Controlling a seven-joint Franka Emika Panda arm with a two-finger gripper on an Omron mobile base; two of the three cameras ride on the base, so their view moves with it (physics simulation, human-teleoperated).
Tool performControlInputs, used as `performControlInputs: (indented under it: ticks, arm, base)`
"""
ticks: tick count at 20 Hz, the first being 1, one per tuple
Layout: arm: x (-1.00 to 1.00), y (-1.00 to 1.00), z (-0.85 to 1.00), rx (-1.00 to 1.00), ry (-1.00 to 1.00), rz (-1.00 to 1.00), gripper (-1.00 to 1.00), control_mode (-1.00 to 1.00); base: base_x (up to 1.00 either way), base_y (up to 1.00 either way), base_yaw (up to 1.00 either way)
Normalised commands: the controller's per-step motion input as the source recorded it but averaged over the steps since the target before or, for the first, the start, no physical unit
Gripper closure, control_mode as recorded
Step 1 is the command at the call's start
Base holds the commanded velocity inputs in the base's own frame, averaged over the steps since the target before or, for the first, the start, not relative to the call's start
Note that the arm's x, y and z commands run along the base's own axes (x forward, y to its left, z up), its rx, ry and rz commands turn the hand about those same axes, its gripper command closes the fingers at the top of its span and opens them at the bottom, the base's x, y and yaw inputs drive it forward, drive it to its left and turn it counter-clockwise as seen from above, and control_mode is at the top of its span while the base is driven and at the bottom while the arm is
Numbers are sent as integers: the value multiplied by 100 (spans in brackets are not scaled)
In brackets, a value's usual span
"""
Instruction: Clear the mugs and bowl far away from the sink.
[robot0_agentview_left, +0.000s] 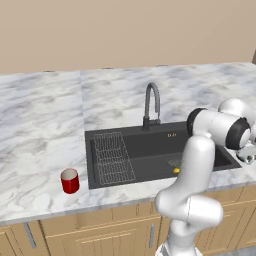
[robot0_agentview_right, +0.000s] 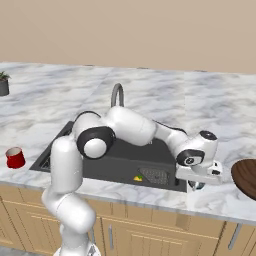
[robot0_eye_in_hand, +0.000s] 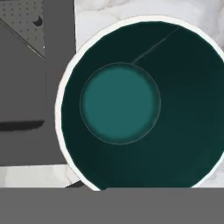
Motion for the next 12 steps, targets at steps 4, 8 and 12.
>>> performControlInputs:
  ticks: [4,8,12]
  arm:
    - [-8,16,42,0,-31,0,100,-100]
    - [0,0,84,0,-17,0,100,-100]
    - [0,0,100,0,1,0,100,-100]
  base:
    - [0,0,0]
    - [0,0,0]
    - [0,0,0]
